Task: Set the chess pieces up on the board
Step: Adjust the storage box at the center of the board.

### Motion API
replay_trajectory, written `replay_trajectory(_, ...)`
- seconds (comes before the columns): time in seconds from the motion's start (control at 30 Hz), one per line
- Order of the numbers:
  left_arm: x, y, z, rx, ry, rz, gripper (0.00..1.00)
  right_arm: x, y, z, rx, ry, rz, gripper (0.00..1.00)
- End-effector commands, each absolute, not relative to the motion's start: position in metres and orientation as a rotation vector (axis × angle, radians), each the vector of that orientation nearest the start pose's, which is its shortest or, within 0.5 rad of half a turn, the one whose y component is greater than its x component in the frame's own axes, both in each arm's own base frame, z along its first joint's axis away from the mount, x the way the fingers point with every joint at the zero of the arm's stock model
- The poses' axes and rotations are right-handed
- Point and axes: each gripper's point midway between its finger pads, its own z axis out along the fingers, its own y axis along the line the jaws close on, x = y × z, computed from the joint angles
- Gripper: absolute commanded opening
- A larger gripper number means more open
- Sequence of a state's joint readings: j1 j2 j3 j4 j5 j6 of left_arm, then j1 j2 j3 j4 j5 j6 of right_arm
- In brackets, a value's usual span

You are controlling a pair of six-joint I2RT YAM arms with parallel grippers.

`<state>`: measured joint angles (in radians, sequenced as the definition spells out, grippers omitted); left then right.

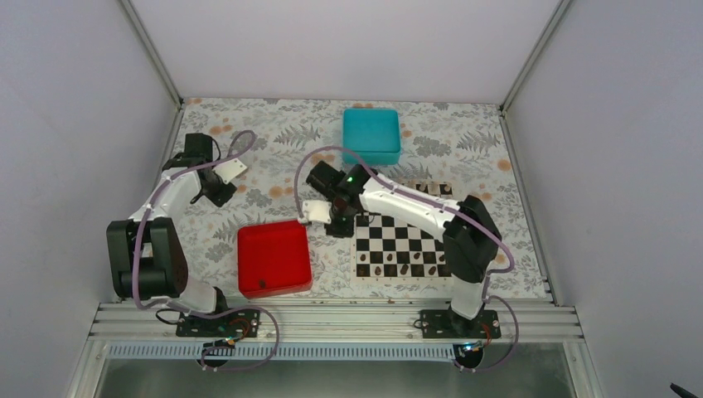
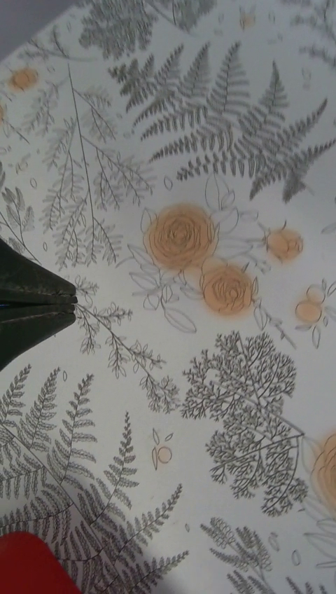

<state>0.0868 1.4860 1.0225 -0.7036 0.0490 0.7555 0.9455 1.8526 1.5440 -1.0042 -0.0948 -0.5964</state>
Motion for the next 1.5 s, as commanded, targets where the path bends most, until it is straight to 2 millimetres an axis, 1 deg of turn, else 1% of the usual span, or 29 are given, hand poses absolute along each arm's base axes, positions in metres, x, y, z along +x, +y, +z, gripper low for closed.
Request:
replay_trajectory(0.0, 0.328, 0.009, 0.080, 1.021, 2.613, 0.071, 0.02, 0.156, 0.332, 0.099, -2.258, 2.054, 0.266, 0.04)
replay_trajectory(0.17, 0.320, 0.003, 0.077, 1.087, 2.620, 0.006, 0.02, 0.088, 0.357, 0.106, -2.458, 1.895, 0.353, 0.04)
replay_trajectory(0.27, 0.311, -0.002, 0.071, 1.134, 2.633, -0.031, 0.02, 0.060, 0.371, 0.105, -2.548, 1.820, 0.409, 0.04)
replay_trajectory(0.37, 0.304, -0.002, 0.063, 1.156, 2.656, -0.039, 0.02, 0.038, 0.381, 0.096, -2.637, 1.755, 0.422, 0.04)
replay_trajectory(0.57, 0.289, -0.006, 0.051, 1.190, 2.684, -0.080, 0.02, 0.030, 0.397, 0.078, -2.680, 1.722, 0.453, 0.04)
replay_trajectory(0.67, 0.279, -0.009, 0.043, 1.220, 2.706, -0.097, 0.02, 0.036, 0.404, 0.066, -2.664, 1.730, 0.416, 0.04)
replay_trajectory(0.73, 0.275, -0.010, 0.042, 1.231, 2.707, -0.105, 0.02, 0.043, 0.408, 0.057, -2.637, 1.745, 0.374, 0.04)
replay_trajectory(0.83, 0.270, -0.012, 0.041, 1.239, 2.707, -0.114, 0.02, 0.055, 0.413, 0.052, -2.583, 1.778, 0.362, 0.04)
replay_trajectory(0.97, 0.267, -0.017, 0.042, 1.242, 2.695, -0.141, 0.02, 0.071, 0.416, 0.050, -2.521, 1.799, 0.307, 0.04)
replay_trajectory(1.0, 0.266, -0.019, 0.041, 1.244, 2.695, -0.153, 0.02, 0.086, 0.414, 0.051, -2.479, 1.841, 0.303, 0.04)
replay_trajectory(1.13, 0.265, -0.026, 0.039, 1.249, 2.687, -0.172, 0.02, 0.111, 0.413, 0.052, -2.406, 1.896, 0.278, 0.04)
replay_trajectory(1.33, 0.260, -0.037, 0.036, 1.271, 2.682, -0.211, 0.02, 0.138, 0.403, 0.048, -2.330, 1.960, 0.236, 0.04)
replay_trajectory(1.47, 0.254, -0.036, 0.035, 1.287, 2.704, -0.197, 0.02, 0.157, 0.405, 0.048, -2.257, 1.993, 0.221, 0.04)
